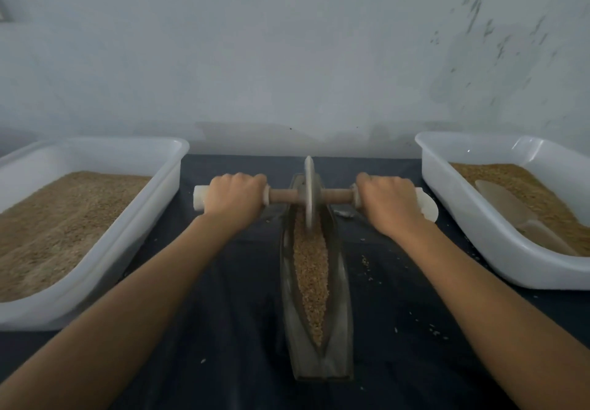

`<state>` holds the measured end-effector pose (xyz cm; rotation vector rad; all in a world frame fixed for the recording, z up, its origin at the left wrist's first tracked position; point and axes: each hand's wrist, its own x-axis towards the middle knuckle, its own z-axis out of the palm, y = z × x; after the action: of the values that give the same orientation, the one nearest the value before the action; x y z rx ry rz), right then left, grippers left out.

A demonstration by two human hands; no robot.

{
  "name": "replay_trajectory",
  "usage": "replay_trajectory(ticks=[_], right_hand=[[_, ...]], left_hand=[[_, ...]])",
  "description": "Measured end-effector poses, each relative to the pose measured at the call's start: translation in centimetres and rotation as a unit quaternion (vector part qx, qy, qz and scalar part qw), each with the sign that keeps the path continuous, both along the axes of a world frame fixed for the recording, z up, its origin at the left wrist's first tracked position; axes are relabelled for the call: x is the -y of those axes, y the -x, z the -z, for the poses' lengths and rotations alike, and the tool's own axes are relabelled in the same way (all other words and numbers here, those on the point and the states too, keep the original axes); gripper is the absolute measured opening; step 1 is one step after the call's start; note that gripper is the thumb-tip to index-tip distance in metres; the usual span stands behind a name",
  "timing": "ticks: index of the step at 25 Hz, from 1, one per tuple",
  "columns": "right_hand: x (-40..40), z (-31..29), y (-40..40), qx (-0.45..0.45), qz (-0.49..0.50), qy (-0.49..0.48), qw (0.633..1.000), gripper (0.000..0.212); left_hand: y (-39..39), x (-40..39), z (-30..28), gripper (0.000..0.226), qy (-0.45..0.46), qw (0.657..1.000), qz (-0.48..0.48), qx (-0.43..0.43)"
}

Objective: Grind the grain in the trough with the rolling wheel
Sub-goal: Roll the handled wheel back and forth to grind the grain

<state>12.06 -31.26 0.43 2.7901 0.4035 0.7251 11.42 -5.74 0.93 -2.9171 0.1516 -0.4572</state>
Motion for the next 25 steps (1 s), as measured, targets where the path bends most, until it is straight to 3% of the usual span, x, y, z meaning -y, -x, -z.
replay_trajectory(ticks=[3, 5, 7, 9, 12, 14, 17, 21, 25], right_hand=[[0.0, -0.2, 2.6, -0.012, -0.006, 0.024, 1.000, 0.036], [1.2, 0.3, 7.1, -0.004, -0.056, 0.023, 0.998, 0.044], [2.6, 0.7, 11.5, 0.043, -0.139, -0.010, 0.989, 0.027], [3.4, 0.7, 12.8, 0.041, -0.182, -0.033, 0.982, 0.017], [1.9, 0.5, 9.7, -0.054, -0.103, 0.002, 0.993, 0.028], [0.7, 0.2, 5.7, -0.075, -0.005, 0.034, 0.997, 0.021], [-0.4, -0.5, 1.3, -0.040, 0.022, 0.028, 0.999, 0.016], [0.7, 0.2, 4.5, -0.063, -0.002, 0.011, 0.998, 0.022], [3.2, 1.4, 12.2, -0.030, -0.134, -0.021, 0.990, 0.050]], left_hand=[[2.9, -0.5, 0.5, 0.018, 0.011, 1.000, 0.008, -0.012], [8.1, -1.3, 1.6, 0.020, 0.019, 0.997, 0.067, 0.032], [13.2, -2.0, 1.9, 0.018, 0.042, 0.977, 0.168, 0.123], [15.1, -3.0, 2.1, 0.020, 0.037, 0.965, 0.213, 0.147], [12.5, -2.2, 1.6, 0.042, -0.016, 0.990, 0.132, 0.044], [7.4, -1.0, 1.4, 0.032, -0.035, 0.998, 0.045, 0.024], [0.9, 0.1, -0.2, 0.011, 0.002, 1.000, -0.001, 0.011], [4.0, -0.5, 0.4, 0.021, 0.002, 0.999, 0.040, 0.013], [13.1, -2.2, 1.7, 0.041, 0.025, 0.971, 0.199, 0.130]])
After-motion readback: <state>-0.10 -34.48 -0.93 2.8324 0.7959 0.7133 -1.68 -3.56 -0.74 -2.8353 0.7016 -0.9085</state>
